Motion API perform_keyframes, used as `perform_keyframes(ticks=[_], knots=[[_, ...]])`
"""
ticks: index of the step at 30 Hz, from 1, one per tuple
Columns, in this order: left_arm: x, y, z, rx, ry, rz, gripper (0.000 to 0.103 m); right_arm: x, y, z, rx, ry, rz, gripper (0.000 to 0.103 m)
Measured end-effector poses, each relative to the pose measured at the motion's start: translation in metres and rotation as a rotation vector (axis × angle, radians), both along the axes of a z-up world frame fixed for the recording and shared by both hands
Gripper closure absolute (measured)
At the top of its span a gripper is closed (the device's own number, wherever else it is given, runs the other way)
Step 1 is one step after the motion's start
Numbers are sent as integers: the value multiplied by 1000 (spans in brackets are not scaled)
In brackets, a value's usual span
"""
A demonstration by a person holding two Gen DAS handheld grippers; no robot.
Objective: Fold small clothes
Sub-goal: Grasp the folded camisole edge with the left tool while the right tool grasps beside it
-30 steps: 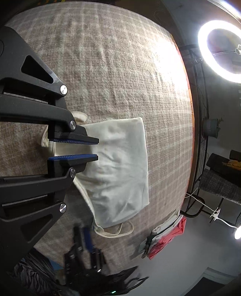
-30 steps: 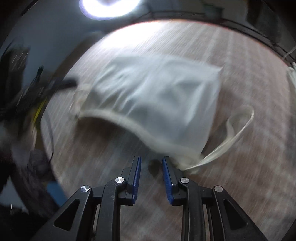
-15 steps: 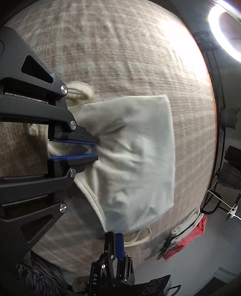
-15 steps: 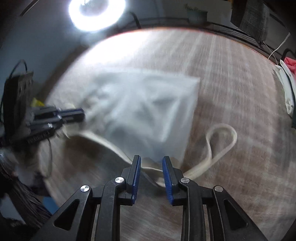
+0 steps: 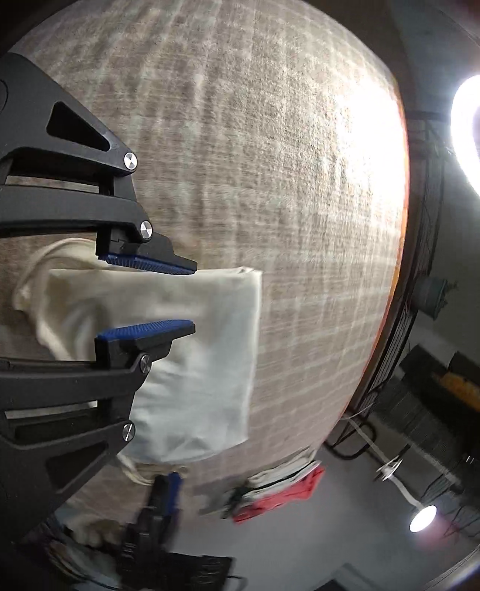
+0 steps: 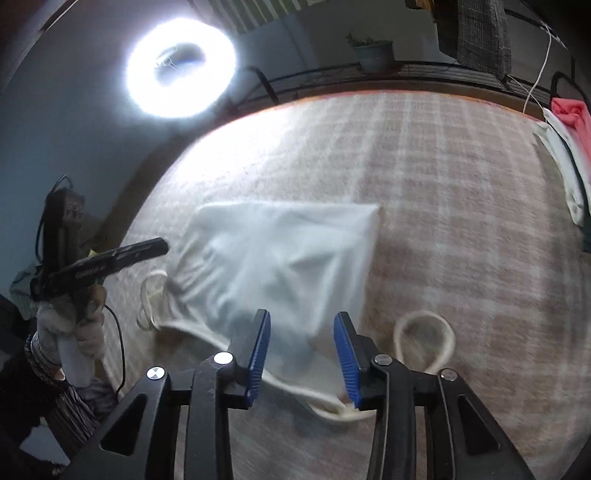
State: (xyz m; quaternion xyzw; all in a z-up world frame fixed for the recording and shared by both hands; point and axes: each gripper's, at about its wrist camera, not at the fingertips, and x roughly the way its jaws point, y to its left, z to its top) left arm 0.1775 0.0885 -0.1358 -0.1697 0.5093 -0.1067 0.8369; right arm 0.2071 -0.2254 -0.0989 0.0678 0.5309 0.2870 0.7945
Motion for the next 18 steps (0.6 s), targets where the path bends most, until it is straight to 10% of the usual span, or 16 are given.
perform_keyframes(ticks=[9, 18], knots=[[48, 16, -30, -184, 55, 130, 77, -12, 44, -25, -116, 14, 103, 73], [26, 26, -12, 26, -20, 141, 76, -6, 4, -1, -41, 9, 38, 67]])
